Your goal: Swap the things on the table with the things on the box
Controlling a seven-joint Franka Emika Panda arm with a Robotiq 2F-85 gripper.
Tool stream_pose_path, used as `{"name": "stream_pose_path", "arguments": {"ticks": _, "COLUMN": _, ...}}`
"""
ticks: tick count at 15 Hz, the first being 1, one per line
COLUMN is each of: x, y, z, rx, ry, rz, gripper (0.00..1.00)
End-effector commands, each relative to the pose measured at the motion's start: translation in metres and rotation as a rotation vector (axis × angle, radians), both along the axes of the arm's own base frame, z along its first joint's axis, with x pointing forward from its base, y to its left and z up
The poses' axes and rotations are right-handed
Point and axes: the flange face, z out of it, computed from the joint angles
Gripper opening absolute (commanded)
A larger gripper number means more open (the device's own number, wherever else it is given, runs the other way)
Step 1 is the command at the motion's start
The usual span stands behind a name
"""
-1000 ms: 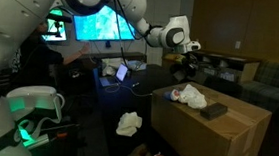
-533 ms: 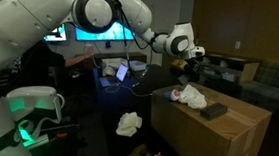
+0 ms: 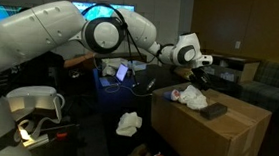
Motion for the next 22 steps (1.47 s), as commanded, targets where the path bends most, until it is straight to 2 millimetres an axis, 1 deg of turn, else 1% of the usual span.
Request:
{"name": "stream_pose_path", "arguments": {"ticks": 1, "x": 0.013, "y": -0.011, "z": 0.005, "rx": -0.028, "ry": -0.039, "rz": -0.042, "gripper": 0.43}}
{"name": "stream_pose_path", "arguments": {"ticks": 2, "x": 0.013, "y": -0.015, "z": 0.010, "rx": -0.035, "ry": -0.042, "rz": -0.044, "gripper": 0.50}}
{"name": "stream_pose_path", "arguments": {"ticks": 3, "x": 0.014, "y": -0.017, "z": 0.011, "rx": -0.042, "ry": -0.038, "rz": -0.044, "gripper": 0.58}}
{"name": "stream_pose_path", "arguments": {"ticks": 8, "x": 0.016, "y": -0.014, "z": 0.043, "rx": -0.061, "ry": -0.052, "rz": -0.023, "gripper": 0.96}}
{"name": "stream_pose_path", "arguments": {"ticks": 9, "x": 0.015, "y": -0.014, "z": 0.052, "rx": -0.058, "ry": -0.053, "rz": -0.018, "gripper": 0.99}}
{"name": "stream_pose_path", "arguments": {"ticks": 14, "x": 0.008, "y": -0.014, "z": 0.096, "rx": -0.057, "ry": -0.012, "rz": 0.085, "gripper": 1.00}}
{"name": "stream_pose_path", "arguments": {"ticks": 17, "x": -0.001, "y": -0.013, "z": 0.116, "rx": -0.050, "ry": 0.025, "rz": 0.168, "gripper": 1.00}}
{"name": "stream_pose_path", "arguments": {"ticks": 19, "x": -0.007, "y": -0.013, "z": 0.120, "rx": -0.087, "ry": 0.042, "rz": 0.192, "gripper": 1.00}}
{"name": "stream_pose_path", "arguments": {"ticks": 22, "x": -0.022, "y": -0.011, "z": 0.110, "rx": -0.126, "ry": 0.076, "rz": 0.236, "gripper": 1.00}}
